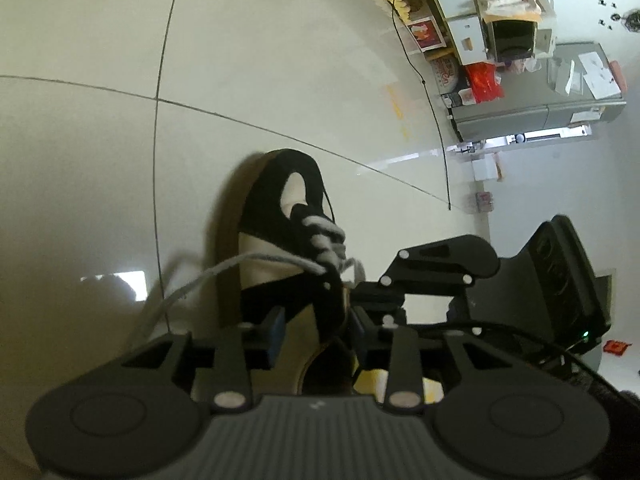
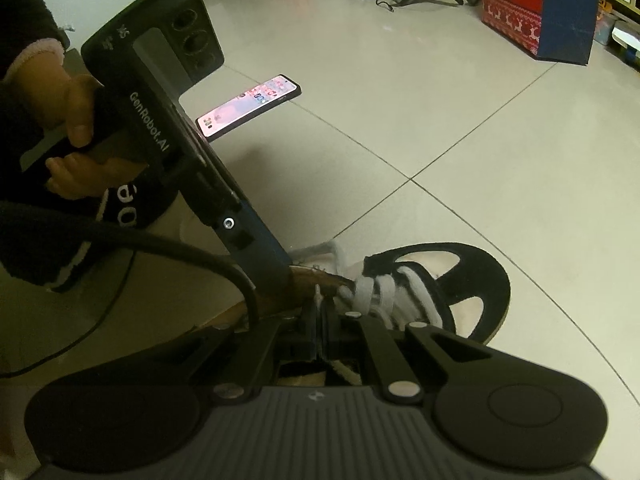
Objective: Lace up shoes with both hands
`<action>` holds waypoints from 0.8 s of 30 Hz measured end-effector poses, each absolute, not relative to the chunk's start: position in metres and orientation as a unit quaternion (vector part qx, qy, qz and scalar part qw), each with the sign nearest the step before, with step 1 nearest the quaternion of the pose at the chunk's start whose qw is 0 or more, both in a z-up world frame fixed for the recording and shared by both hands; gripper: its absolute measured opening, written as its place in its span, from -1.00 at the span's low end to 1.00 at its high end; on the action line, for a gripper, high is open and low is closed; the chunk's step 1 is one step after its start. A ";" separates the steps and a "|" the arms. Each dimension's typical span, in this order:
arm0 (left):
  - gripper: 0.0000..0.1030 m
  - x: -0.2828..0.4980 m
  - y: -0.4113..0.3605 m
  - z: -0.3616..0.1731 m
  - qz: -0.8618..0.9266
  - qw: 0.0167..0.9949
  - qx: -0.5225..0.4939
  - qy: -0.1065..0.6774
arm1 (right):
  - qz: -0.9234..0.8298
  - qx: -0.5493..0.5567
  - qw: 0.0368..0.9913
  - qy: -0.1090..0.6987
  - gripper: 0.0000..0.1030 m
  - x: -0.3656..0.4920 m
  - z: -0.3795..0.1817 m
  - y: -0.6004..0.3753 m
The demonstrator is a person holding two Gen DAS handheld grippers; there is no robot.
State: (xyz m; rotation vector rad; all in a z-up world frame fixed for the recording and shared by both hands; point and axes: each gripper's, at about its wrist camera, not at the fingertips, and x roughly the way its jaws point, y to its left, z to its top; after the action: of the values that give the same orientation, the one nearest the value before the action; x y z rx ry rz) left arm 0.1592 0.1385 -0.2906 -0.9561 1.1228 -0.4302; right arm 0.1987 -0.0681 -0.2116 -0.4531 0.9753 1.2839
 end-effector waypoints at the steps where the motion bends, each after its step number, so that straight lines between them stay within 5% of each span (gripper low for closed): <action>1: -0.31 0.160 0.139 -0.290 -0.192 0.718 -0.440 0.504 | 0.568 -0.198 0.671 0.434 -0.94 0.199 -0.212 -0.068; 17: -0.32 0.162 0.142 -0.297 -0.116 0.696 -0.524 0.477 | 0.544 -0.180 0.703 0.422 -0.93 0.186 -0.204 -0.068; 24: -0.58 0.163 0.133 -0.295 -0.121 0.708 -0.502 0.483 | 0.536 -0.148 0.710 0.433 -0.88 0.192 -0.209 -0.076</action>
State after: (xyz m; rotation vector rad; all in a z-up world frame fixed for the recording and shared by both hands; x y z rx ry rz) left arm 0.1630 0.1331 -0.2950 -1.1145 1.0718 -0.2689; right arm 0.1916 -0.0760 -0.2092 -0.3285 0.9612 1.1891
